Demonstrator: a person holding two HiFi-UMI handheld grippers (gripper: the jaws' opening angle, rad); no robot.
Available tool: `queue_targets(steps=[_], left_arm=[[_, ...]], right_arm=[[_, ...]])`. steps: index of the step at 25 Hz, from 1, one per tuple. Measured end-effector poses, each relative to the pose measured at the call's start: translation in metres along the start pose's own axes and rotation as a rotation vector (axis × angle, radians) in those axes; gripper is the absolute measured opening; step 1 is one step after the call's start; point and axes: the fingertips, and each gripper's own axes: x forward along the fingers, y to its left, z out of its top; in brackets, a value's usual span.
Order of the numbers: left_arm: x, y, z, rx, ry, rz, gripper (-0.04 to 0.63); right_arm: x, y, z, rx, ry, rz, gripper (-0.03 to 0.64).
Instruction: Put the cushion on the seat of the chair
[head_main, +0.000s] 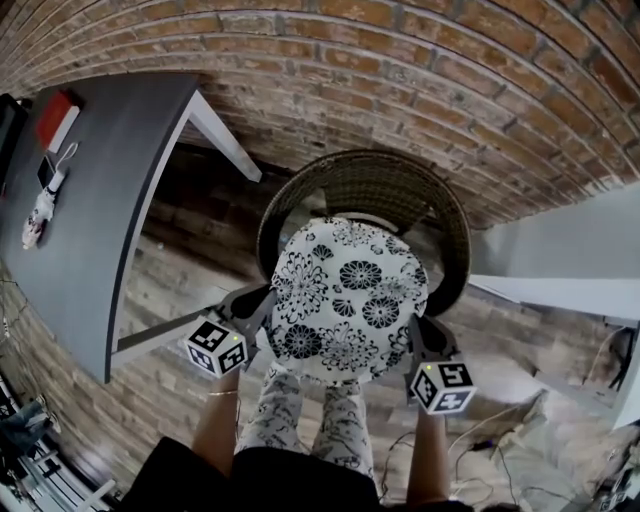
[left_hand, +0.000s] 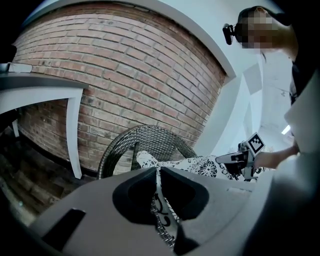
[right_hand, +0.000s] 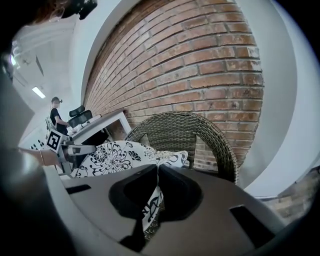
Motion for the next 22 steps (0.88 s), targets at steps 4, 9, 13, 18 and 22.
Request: queue_targets(steps=[4, 9, 13, 18, 22], left_arm=[[0.006, 0.002, -0.008, -0.004, 0.012, -0.002, 0.02], [0.014, 0.004, -0.021, -0.016, 0.038, 0.002, 0.02], [0.021, 0.006, -0.03, -0.022, 0.058, 0.008, 0.02], [0.03, 0.01, -0.041, -0.032, 0.082, 0.021, 0.02], [0.037, 0.014, -0.049, -0.036, 0.098, 0.037, 0.02]], right_arm=[[0.008, -0.005, -0.008, 0.0, 0.017, -0.006, 0.011], [0.015, -0.012, -0.014, -0.003, 0.022, -0.005, 0.011], [0.022, -0.019, -0.02, -0.005, 0.038, -0.003, 0.011], [0.031, -0.027, -0.027, 0.004, 0.056, -0.01, 0.011], [0.038, -0.033, -0.031, -0.011, 0.076, -0.013, 0.011]])
